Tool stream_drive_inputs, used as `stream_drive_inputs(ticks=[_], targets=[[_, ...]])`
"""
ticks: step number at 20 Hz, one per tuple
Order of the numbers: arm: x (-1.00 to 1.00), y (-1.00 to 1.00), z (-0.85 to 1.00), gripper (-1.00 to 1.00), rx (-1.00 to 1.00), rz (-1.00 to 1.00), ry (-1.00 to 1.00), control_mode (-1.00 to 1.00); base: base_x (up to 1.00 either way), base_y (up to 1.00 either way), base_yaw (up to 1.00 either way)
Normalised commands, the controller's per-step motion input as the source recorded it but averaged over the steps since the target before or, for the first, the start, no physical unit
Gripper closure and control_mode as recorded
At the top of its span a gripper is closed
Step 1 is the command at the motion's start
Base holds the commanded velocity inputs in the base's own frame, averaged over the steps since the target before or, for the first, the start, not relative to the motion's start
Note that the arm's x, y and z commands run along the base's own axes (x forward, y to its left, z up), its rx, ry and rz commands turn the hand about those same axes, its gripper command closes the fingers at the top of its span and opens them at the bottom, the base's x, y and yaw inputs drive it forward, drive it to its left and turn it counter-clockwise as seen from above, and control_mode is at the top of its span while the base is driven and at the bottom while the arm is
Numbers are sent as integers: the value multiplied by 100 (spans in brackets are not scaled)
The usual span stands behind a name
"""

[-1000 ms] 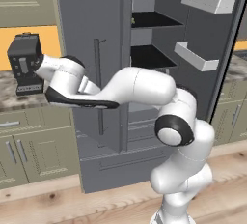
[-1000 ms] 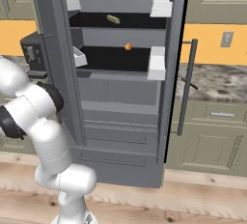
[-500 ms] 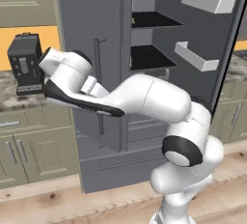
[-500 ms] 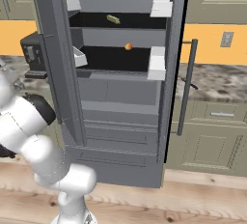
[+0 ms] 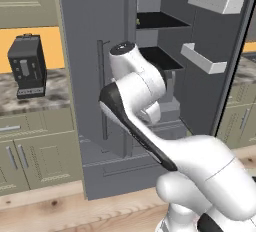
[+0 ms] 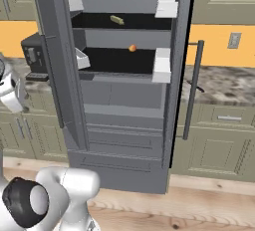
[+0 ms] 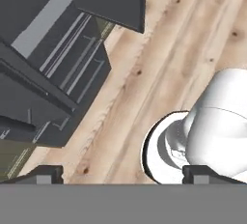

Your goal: Retrieve the butter from the fridge and place it on a plate on the dining table. Then retrieve the butter knife by the fridge and place it near the plate.

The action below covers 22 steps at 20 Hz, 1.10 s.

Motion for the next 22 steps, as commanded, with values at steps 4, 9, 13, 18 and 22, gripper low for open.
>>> stream_drive_inputs(ticks=[4, 9, 13, 18, 22], targets=[[-22, -100, 51, -100, 56, 15, -9, -100, 0, 0, 0], [5, -100, 49, -100, 42, 4, 2, -100, 0, 0, 0], [51, -73, -12, -100, 38, -8, 21, -100, 0, 0, 0], [97, -22, -34, -100, 3, 0, 18, -100, 0, 0, 0], [100, -33, -35, -100, 15, 0, 17, -100, 0, 0, 0]])
